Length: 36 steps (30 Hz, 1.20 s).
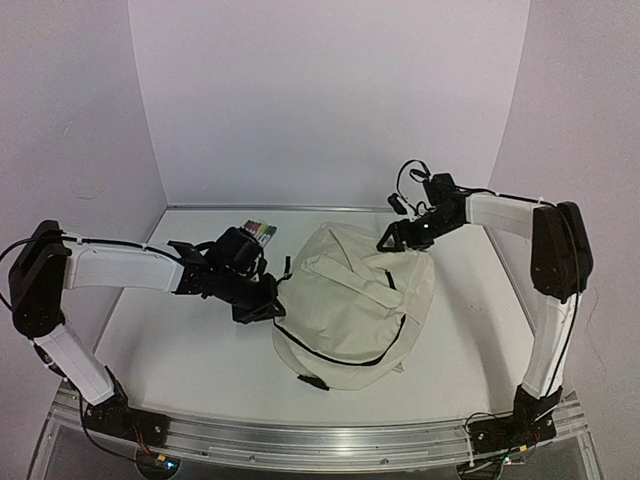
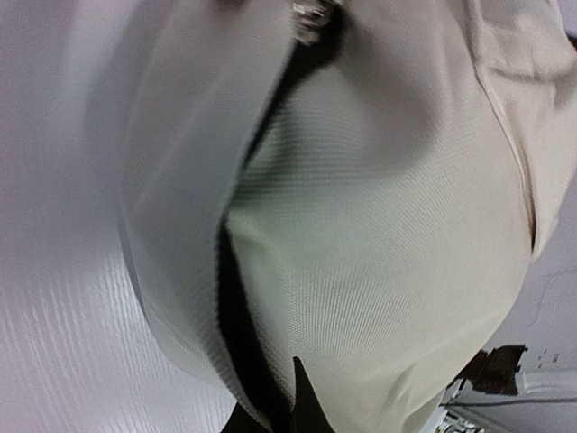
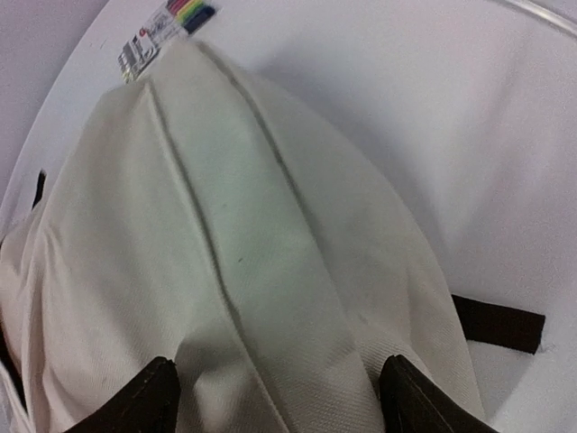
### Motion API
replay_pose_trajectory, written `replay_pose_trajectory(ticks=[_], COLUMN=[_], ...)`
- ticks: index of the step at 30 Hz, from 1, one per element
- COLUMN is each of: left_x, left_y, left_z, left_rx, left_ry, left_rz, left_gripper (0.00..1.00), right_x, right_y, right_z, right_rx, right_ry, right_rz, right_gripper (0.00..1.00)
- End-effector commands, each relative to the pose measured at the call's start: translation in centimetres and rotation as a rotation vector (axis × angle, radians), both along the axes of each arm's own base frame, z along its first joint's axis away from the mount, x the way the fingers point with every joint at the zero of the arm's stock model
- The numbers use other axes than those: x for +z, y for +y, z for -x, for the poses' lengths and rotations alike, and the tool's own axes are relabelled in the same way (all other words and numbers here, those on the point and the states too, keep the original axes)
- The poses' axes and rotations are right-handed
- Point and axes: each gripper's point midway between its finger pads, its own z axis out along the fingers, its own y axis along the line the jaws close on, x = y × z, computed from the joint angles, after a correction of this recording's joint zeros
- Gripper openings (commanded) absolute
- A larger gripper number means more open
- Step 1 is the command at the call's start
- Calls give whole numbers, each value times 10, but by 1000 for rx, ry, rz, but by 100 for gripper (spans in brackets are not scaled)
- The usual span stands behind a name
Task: Pack the student bag
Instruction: Adjust the student bag at the center of the board.
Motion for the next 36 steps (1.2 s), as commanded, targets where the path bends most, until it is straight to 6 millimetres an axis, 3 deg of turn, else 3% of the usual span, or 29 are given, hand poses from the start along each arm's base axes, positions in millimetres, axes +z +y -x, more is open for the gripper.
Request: replay_pose_trajectory(ticks=[1,3,6,7,9,12,14,18,22,27,32,36], left_x=[16,24,26,19,26,29,51,74,98,120,102,76], left_y=[10,1,-24,-33,-53,-80,-92,-85,-56,-11,35,52], left_z=[-66,-92,-132,-144,-171,-210,-229,-242,-225,-171,-105,-63], left_rx=[73,51,9,-6,-37,-70,-89,-85,-43,42,107,142], left_ry=[-83,-112,-146,-147,-183,-228,-284,-334,-354,-316,-223,-126], left_rz=[5,9,24,14,29,42,69,48,9,4,-30,2], left_gripper=[1,1,0,1,3,9,18,39,56,68,71,71], right_x=[1,10,2,1,4,20,28,41,71,103,98,72], right_y=[-17,-21,-23,-22,-15,7,19,20,18,10,0,3], right_z=[83,110,163,180,209,235,247,242,215,162,108,95], right_rx=[104,135,178,195,237,310,351,361,334,254,188,197], right_ry=[137,145,231,246,250,208,190,146,31,-2,-14,26], right_rz=[24,5,-23,-23,-23,-32,-44,-28,1,-51,-32,3], right_gripper=[76,75,74,74,74,76,77,81,90,96,97,94])
